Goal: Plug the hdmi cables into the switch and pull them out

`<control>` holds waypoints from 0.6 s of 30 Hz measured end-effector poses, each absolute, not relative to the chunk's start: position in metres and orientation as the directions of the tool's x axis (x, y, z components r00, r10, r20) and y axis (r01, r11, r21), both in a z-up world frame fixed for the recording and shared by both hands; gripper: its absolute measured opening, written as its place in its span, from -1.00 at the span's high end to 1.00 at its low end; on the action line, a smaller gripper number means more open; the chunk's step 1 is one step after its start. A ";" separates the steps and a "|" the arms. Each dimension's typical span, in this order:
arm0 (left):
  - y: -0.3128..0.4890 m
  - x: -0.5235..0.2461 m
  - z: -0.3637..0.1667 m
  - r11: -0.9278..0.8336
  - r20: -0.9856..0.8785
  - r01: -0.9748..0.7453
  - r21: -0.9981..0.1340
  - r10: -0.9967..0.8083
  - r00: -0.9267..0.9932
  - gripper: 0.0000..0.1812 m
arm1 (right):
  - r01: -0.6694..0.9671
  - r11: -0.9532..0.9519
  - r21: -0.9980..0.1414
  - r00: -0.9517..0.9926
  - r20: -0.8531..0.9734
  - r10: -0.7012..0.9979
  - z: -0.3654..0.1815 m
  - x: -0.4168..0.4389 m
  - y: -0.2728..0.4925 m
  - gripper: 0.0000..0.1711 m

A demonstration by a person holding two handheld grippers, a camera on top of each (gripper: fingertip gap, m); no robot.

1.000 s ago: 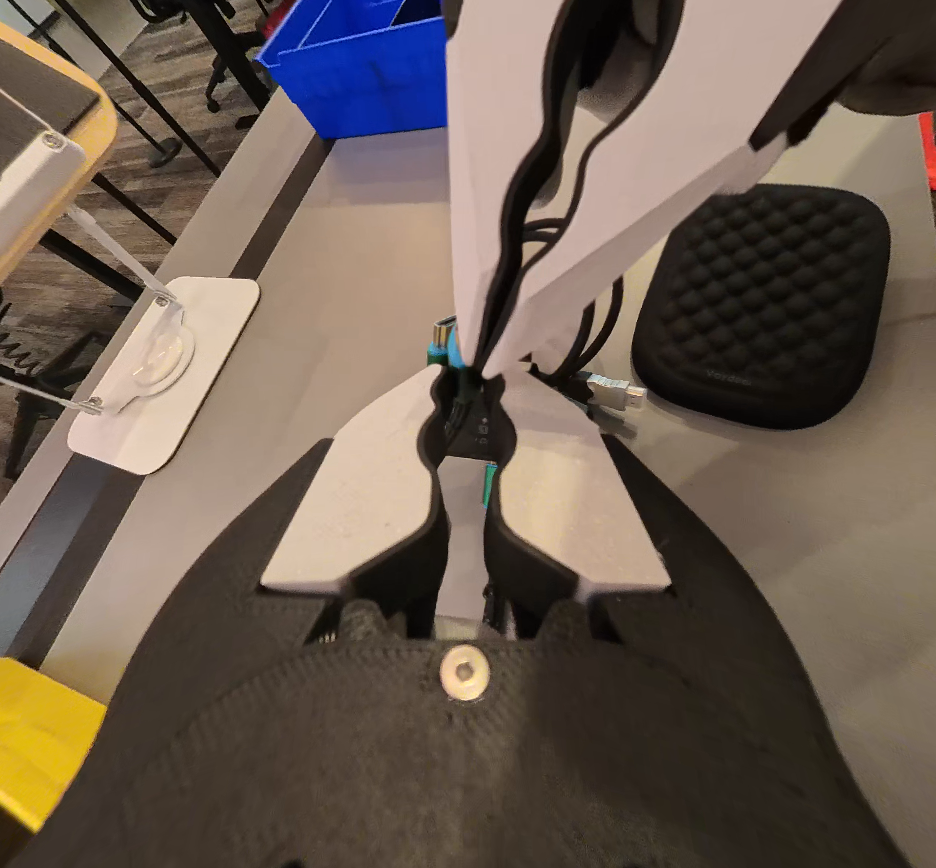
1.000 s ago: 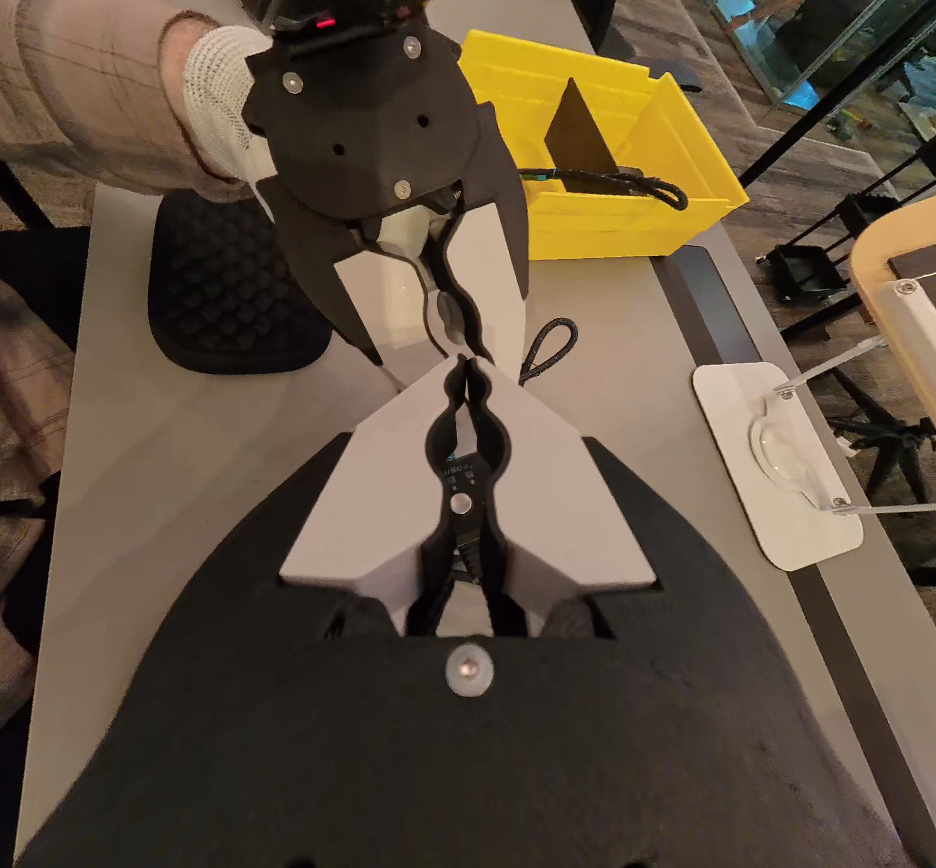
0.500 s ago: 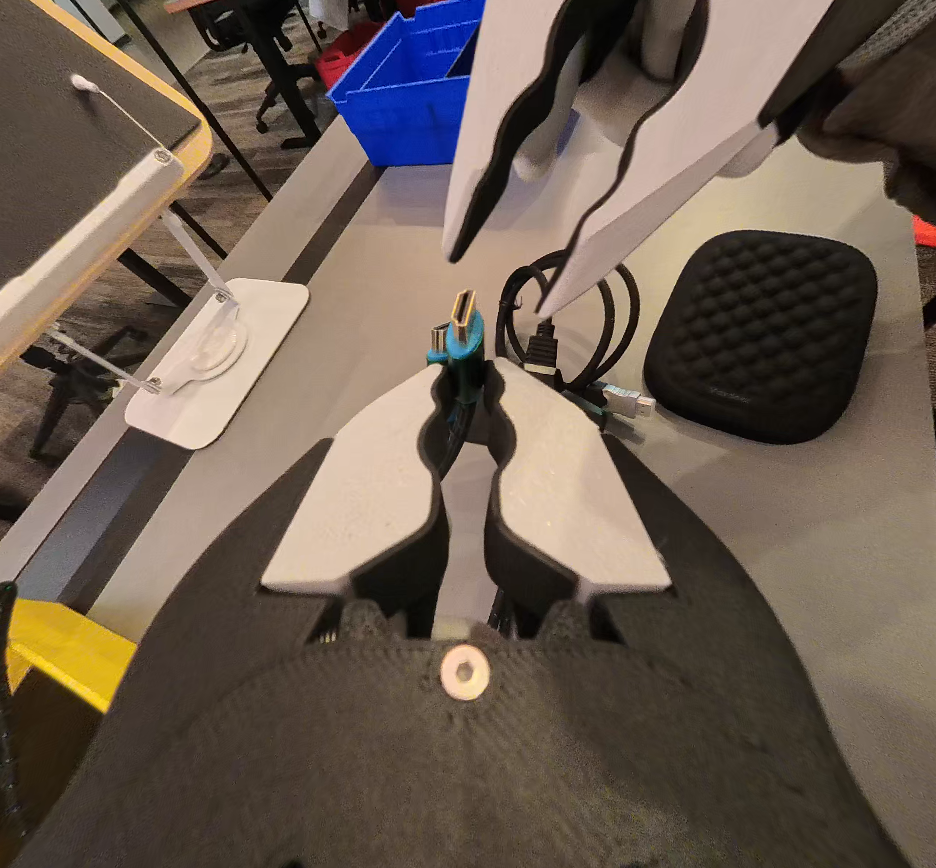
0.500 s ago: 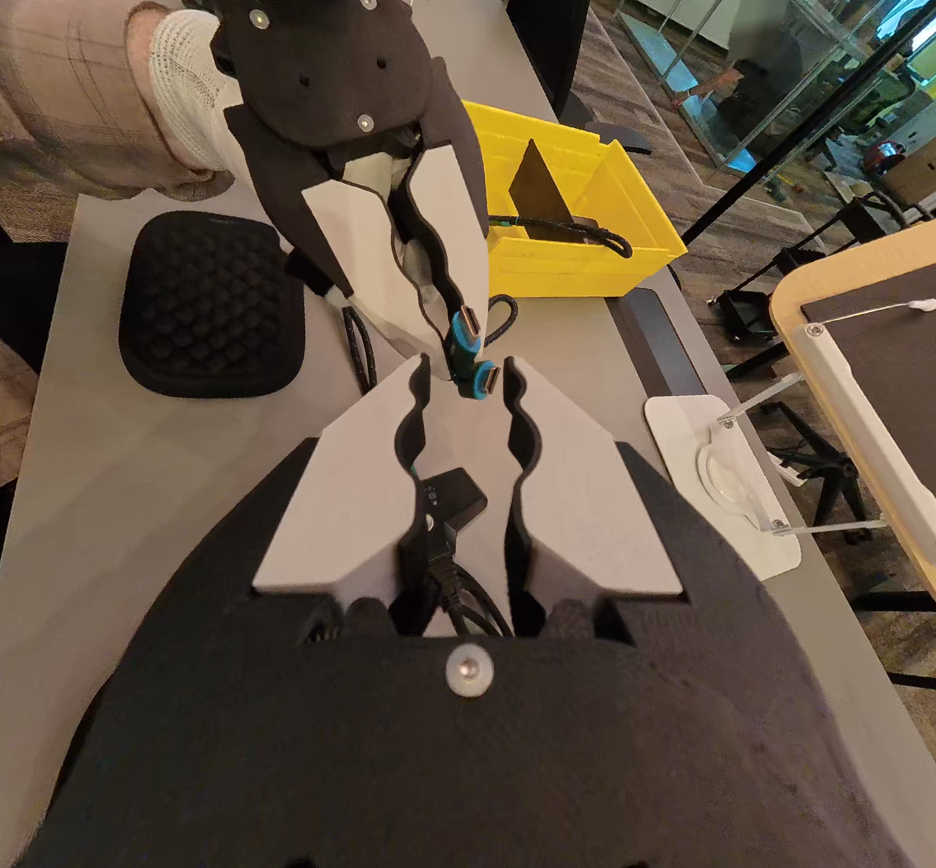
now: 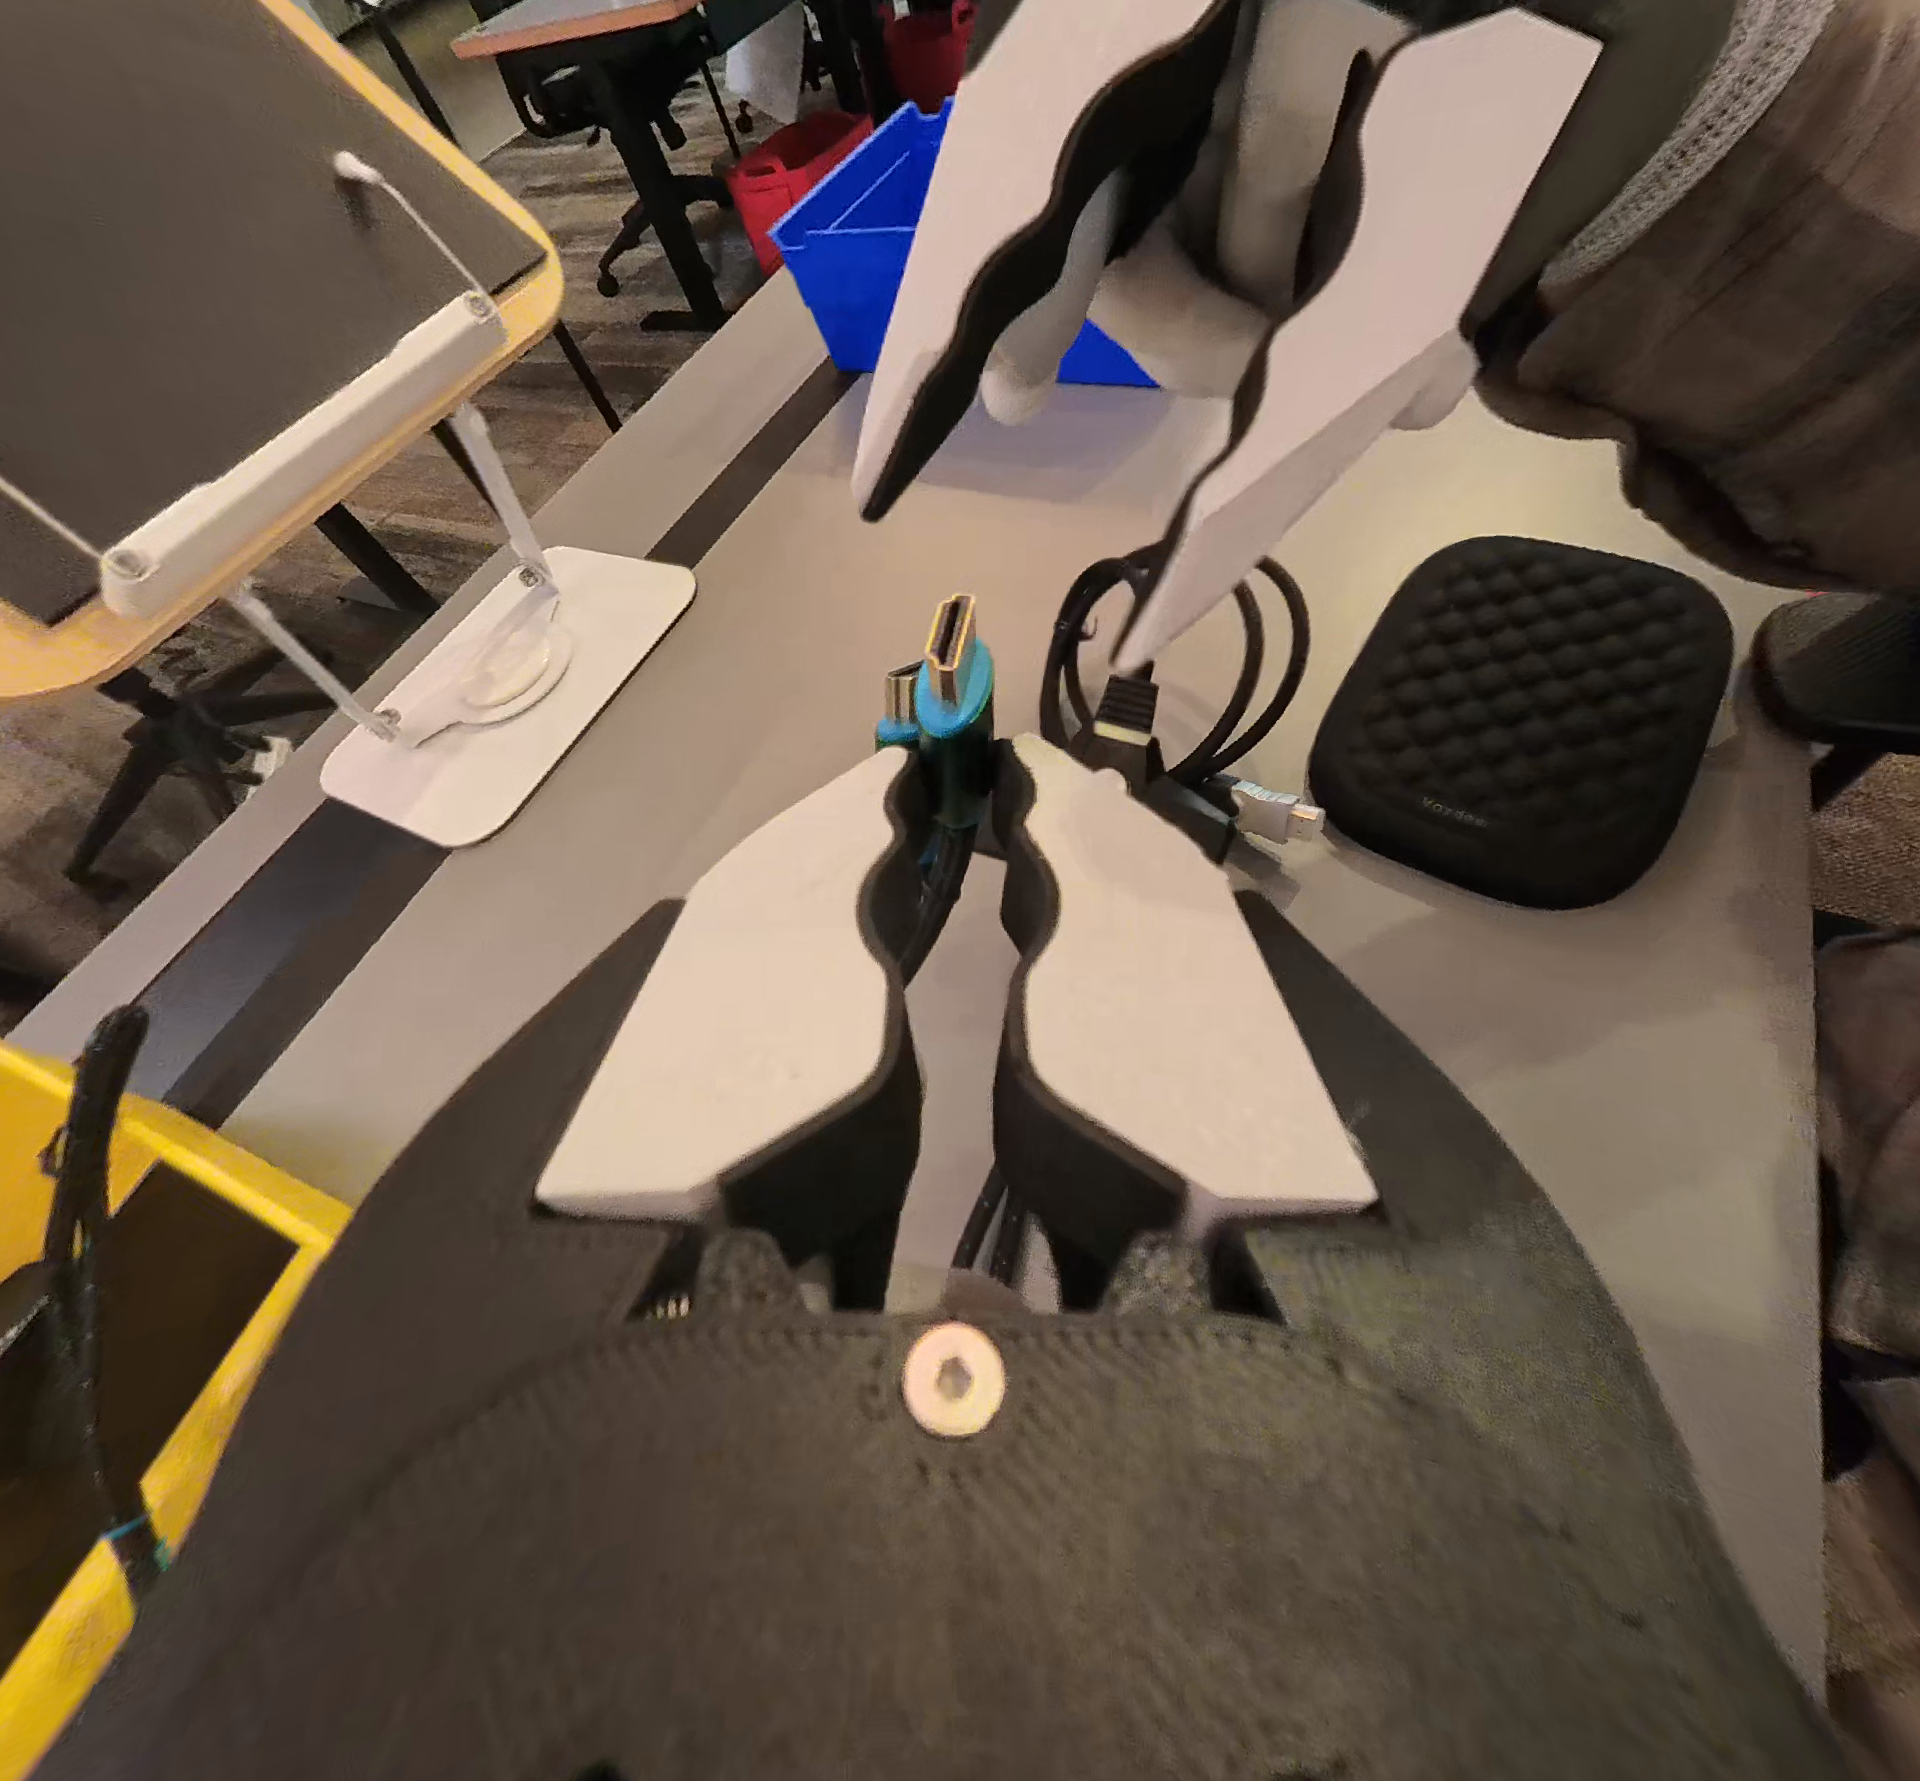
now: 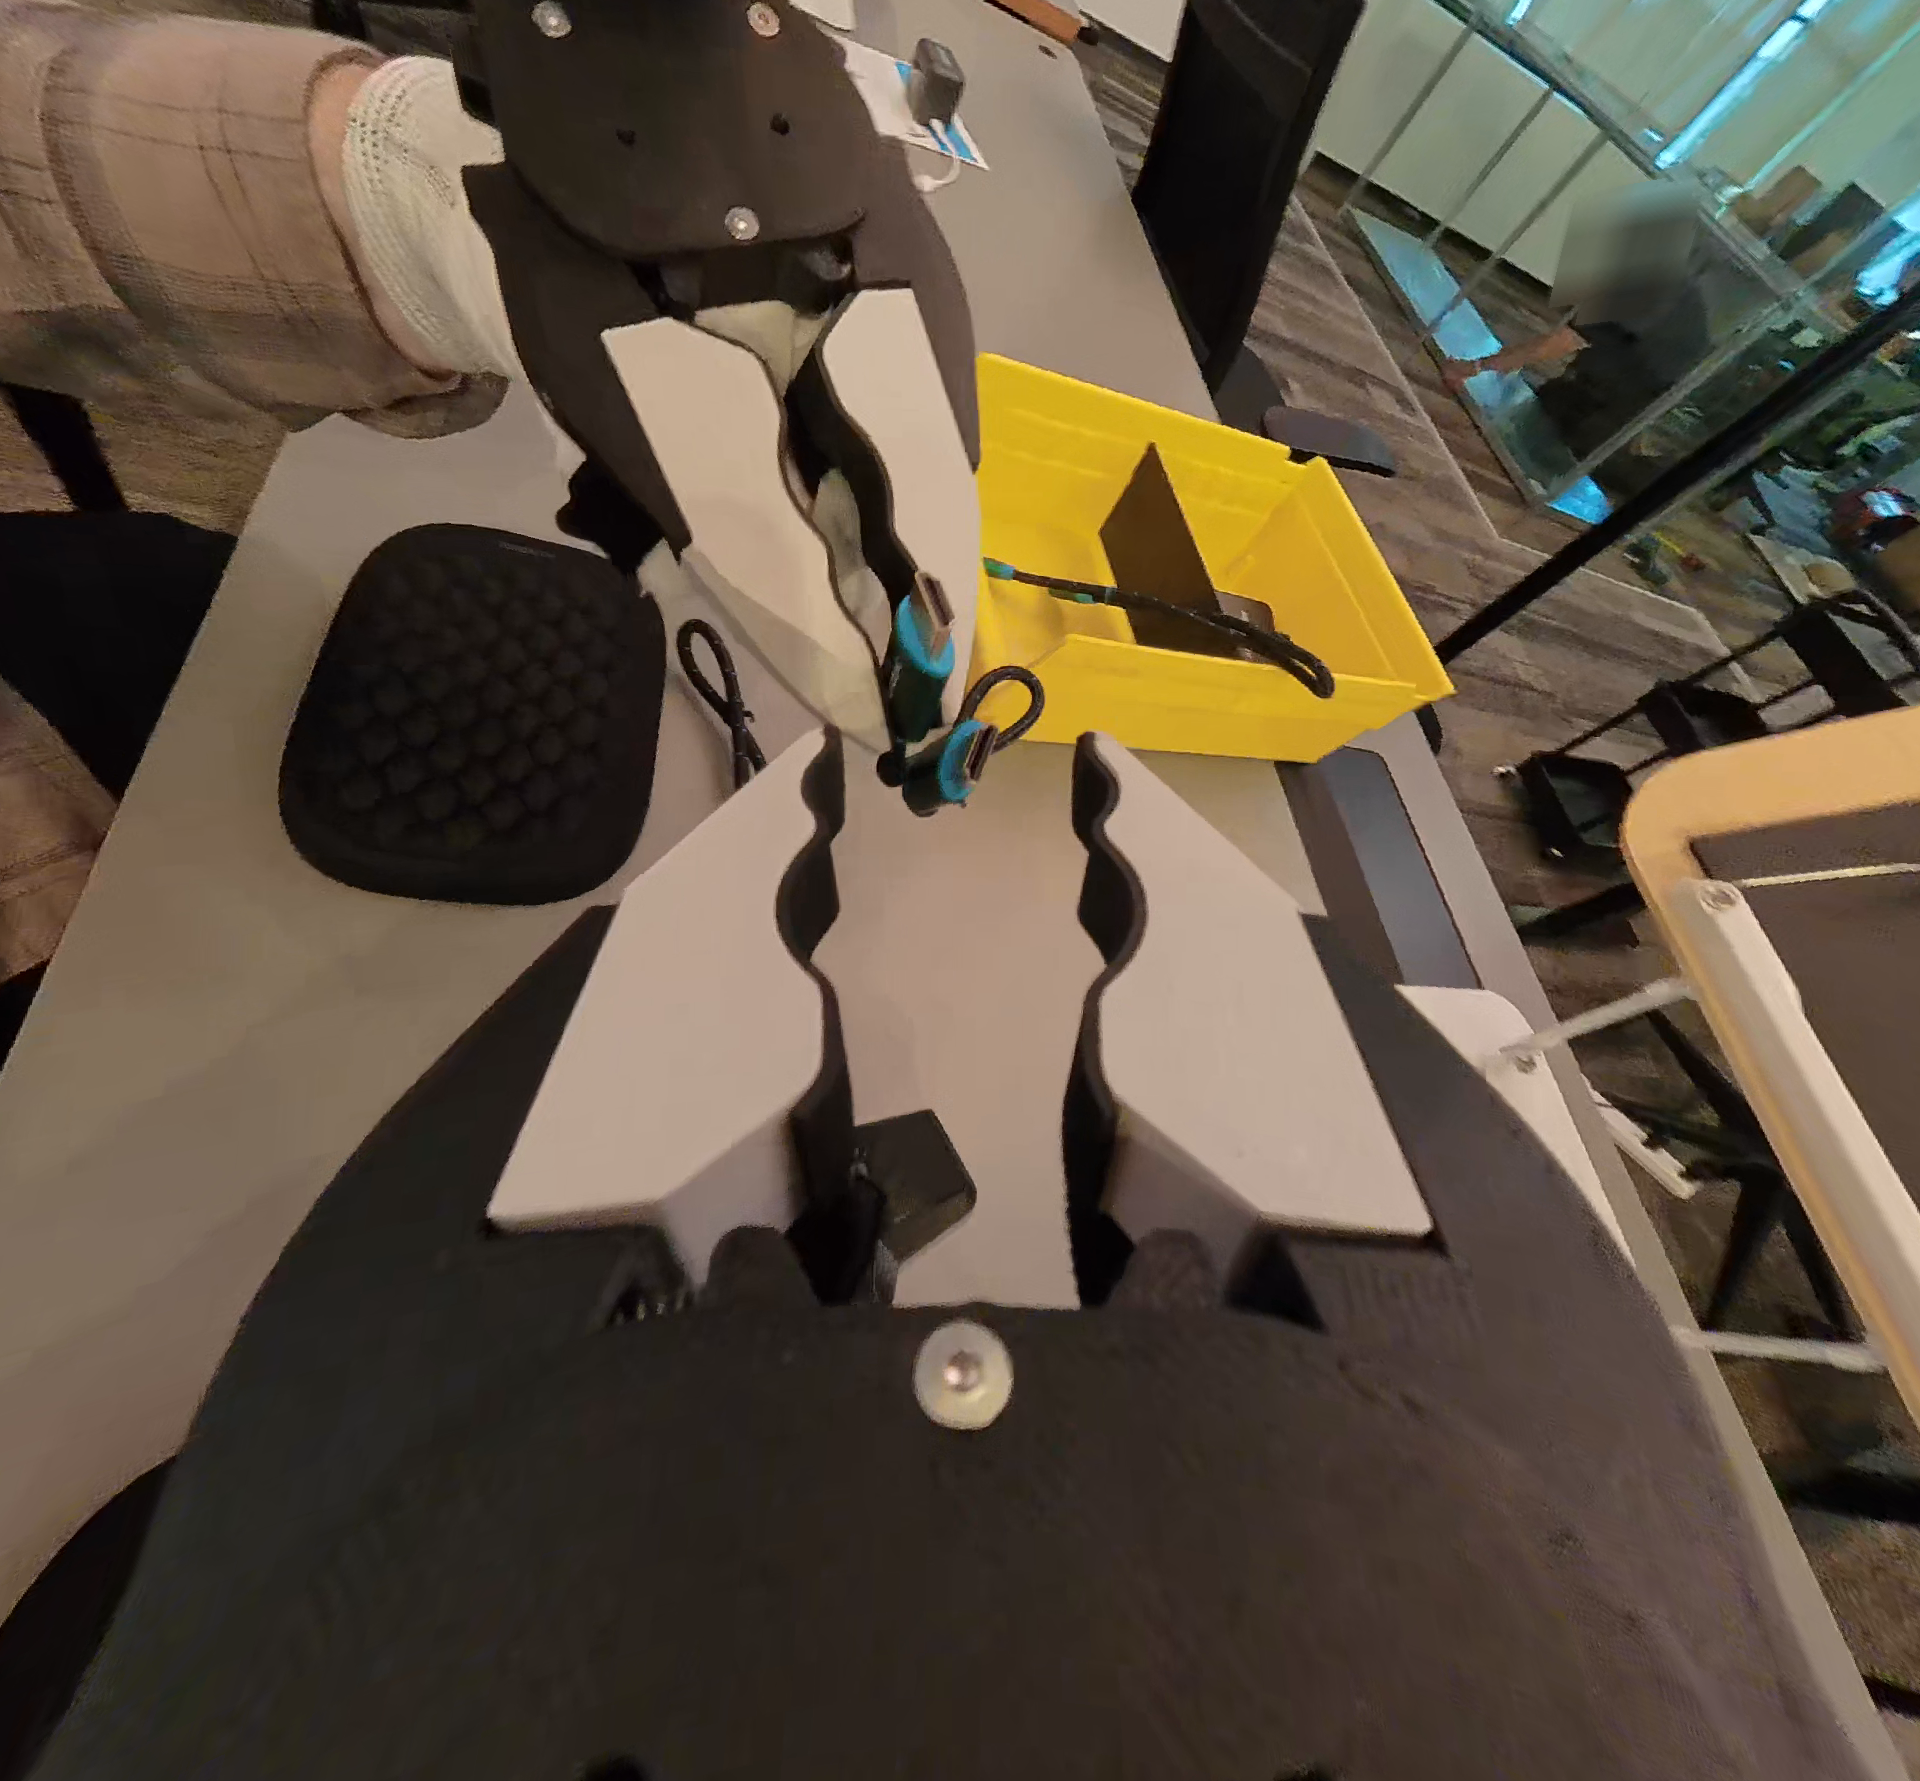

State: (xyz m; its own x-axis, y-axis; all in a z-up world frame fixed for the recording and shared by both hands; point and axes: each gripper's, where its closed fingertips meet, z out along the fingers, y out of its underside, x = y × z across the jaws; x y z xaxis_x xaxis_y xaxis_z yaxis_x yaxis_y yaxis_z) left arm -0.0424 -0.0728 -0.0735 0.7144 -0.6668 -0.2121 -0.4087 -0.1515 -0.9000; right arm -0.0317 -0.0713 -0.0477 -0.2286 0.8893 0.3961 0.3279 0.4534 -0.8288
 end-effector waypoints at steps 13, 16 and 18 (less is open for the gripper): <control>-0.106 -0.094 -0.061 -0.195 -0.129 -0.303 -0.933 -0.606 0.785 0.87 | 0.241 0.515 -0.823 -0.399 0.399 0.826 -0.049 -0.084 -0.102 0.63; -0.115 -0.104 -0.063 -0.206 -0.172 -0.348 -0.915 -0.580 0.796 0.87 | 0.205 0.510 -0.836 -0.425 0.394 0.815 -0.044 -0.096 -0.112 0.66; -0.120 -0.112 -0.068 -0.222 -0.222 -0.400 -0.889 -0.556 0.801 0.87 | 0.148 0.489 -0.859 -0.453 0.381 0.806 -0.034 -0.102 -0.124 0.68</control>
State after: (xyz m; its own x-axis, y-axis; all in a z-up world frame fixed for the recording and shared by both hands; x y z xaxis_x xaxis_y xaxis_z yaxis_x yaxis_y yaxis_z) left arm -0.1117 -0.1197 -0.0676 0.8013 -0.5556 -0.2218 -0.3998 -0.2216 -0.8894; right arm -0.1024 -0.1245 -0.0340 -0.4534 0.8060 0.3805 0.1484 0.4892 -0.8594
